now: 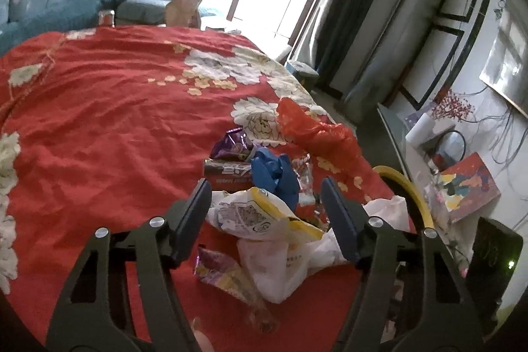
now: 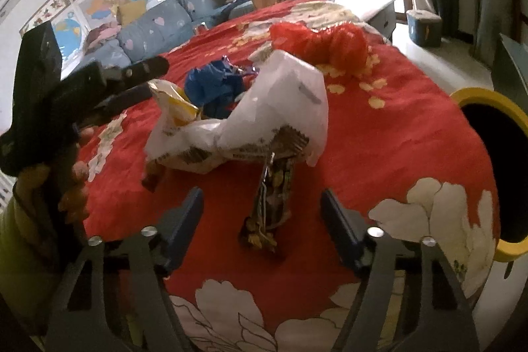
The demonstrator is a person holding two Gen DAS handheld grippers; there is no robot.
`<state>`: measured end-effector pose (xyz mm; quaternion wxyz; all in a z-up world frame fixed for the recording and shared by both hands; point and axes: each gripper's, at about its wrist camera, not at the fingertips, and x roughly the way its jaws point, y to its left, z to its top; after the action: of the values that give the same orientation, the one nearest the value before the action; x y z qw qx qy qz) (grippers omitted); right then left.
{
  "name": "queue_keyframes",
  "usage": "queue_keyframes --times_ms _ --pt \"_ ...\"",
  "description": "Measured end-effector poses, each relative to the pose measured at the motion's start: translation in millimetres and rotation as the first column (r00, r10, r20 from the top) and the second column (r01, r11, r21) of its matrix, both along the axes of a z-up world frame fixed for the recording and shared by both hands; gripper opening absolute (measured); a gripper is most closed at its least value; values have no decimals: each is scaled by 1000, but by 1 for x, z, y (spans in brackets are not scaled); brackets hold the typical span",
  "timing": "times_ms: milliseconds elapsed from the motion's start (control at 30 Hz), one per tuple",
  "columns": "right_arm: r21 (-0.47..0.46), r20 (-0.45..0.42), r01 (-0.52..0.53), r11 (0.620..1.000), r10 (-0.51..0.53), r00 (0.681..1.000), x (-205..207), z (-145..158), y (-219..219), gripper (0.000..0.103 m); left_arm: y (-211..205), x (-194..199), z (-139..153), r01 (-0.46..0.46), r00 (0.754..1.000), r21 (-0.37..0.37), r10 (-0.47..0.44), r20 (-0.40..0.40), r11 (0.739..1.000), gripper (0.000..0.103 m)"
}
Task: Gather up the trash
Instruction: 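Grasp the white printed snack bag with the left tool while the right tool grasps a wrapper, then carry the snack bag and wrapper with both tools over the yellow bin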
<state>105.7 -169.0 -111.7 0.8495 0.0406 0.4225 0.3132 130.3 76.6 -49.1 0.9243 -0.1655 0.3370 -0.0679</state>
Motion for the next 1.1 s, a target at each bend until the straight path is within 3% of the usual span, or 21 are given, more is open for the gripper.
queue_keyframes --times_ms 133,300,333,467,1100 --pt "15 -16 6 1000 -6 1000 4 -2 -4 49 3 2 -7 4 1000 -38 -5 -30 999 52" --pt "22 -28 -14 1000 15 1000 4 -3 -4 24 4 2 -12 18 999 -59 -21 -49 998 36" --pt "20 -22 -19 1000 19 1000 4 -2 -3 23 4 1 -12 23 998 -65 -26 -49 998 29" --pt "11 11 -44 999 44 999 -3 4 1 17 7 -3 -7 9 999 -58 -11 -41 998 26" --pt "27 158 -94 995 89 983 -22 38 7 13 22 -33 60 -15 990 -66 24 139 998 22"
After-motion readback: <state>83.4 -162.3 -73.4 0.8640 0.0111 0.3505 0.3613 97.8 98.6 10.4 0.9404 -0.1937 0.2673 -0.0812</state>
